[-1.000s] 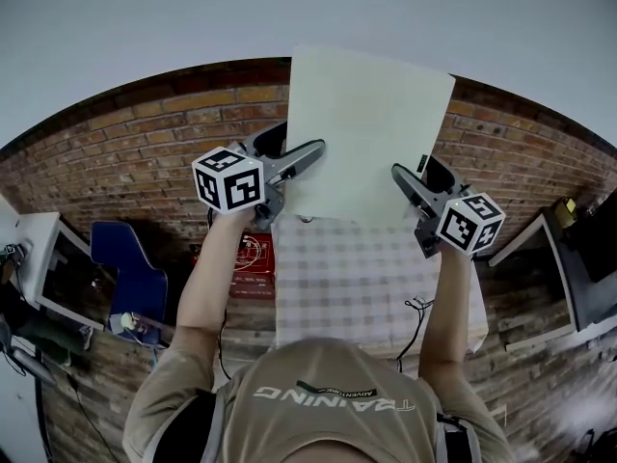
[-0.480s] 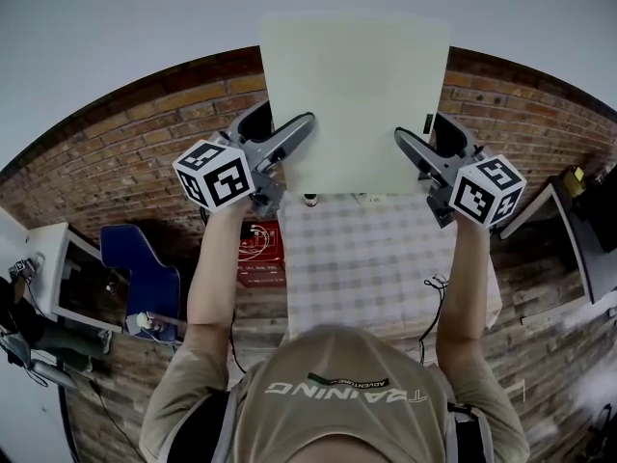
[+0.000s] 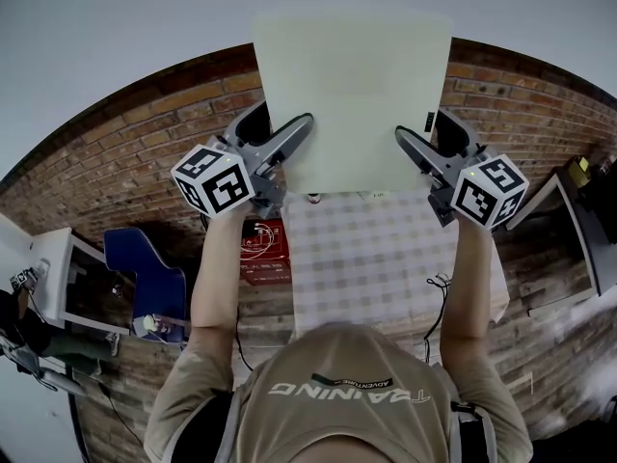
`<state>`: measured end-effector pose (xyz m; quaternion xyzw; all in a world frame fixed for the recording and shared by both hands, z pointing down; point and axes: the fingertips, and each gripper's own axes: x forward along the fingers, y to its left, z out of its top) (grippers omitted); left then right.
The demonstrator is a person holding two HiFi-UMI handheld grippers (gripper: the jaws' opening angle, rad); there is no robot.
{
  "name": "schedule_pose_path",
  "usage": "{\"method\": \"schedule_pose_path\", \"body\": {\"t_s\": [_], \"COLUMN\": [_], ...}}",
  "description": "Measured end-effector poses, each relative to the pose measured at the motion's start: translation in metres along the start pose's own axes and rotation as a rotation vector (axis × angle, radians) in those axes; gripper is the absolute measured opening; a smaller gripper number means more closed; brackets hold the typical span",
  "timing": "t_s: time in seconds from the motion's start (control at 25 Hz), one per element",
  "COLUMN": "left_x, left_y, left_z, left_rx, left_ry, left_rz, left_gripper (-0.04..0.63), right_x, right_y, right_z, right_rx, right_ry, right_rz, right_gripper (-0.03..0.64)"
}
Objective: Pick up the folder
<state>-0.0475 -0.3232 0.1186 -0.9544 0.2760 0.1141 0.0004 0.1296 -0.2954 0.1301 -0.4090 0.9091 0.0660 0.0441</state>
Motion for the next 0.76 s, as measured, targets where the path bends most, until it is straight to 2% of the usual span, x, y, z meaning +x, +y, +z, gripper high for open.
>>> {"method": "schedule_pose_path", "body": {"t_s": [0.44,0.76], "left_x": [0.007,0.006], "left_y": [0.011,0.011], "left_z": [-0.007,-0.004], "left_rx": [-0.021,-0.001], "left_ry": [-0.004,-0.006], "left_rz": [-0.017,-0.022], "left_gripper": [0.325,0.325], "right_x": [0.006,0.007], "right_y": [-0.006,-0.006], "right_z": [-0.001,-0.002], "right_rx": [-0.035,-0.039], "right_ry": [0.018,0.019], "right_rz": [-0.018,-0.021], "right_gripper": [0.293,0.293]}}
